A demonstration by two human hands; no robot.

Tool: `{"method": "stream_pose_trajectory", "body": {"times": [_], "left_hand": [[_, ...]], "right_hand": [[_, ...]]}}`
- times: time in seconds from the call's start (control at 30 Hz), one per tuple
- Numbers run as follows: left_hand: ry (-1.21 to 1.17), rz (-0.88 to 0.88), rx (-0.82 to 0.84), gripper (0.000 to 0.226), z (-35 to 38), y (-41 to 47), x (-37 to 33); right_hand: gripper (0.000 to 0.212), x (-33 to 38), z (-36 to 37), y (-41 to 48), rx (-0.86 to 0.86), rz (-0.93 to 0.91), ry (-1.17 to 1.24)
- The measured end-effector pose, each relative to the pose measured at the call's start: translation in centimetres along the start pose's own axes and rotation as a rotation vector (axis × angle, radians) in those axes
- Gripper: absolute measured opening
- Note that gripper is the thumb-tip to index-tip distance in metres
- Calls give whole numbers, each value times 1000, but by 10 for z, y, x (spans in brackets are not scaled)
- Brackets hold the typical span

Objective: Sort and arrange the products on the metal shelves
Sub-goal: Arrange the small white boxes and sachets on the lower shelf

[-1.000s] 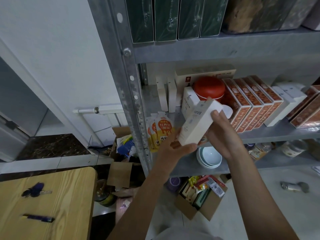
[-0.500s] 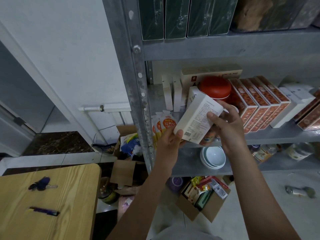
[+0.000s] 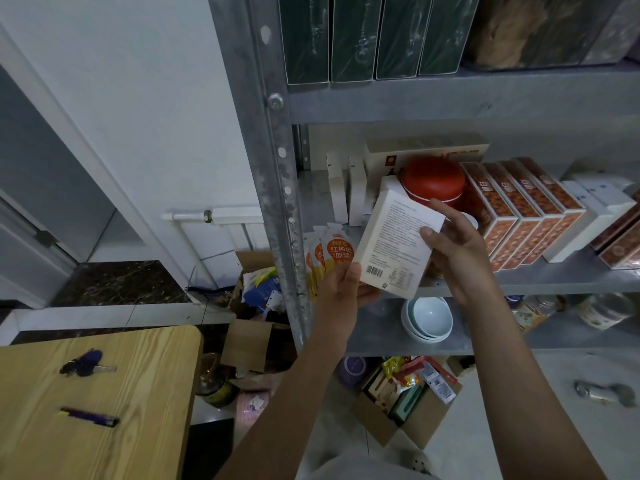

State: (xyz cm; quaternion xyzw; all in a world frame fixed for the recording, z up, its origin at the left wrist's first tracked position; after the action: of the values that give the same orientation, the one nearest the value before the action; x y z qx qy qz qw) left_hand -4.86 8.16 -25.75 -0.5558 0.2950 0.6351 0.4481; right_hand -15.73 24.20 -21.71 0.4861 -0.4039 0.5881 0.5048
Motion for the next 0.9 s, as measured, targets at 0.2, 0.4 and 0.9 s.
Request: {"method": "stream_pose_trajectory", "body": {"times": [0.2,0.4,0.9], "left_hand": [[-141,-82,10,23,3,-6,2],[-173,-106,15,24,8,-9,2],[389,404,14,115,36,-21,-32]], "right_hand": [[47,-1,-2,-7,107,90,204],[38,16,-3,-8,91,67,216],[40,25,-8,-11,-168,117,290]]}}
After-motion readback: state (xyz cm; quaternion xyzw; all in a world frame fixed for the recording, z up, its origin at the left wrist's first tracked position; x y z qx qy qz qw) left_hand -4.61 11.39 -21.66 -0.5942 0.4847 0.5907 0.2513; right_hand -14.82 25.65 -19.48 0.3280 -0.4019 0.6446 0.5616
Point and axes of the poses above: each hand's wrist, its own y-axis towards the middle knuckle, its own z-axis out of the palm, x = y × z, the point moved 8 cm from there along y, towards the middle knuckle, and after that the axes turned 4 degrees about -x, right-handed, at the moved point
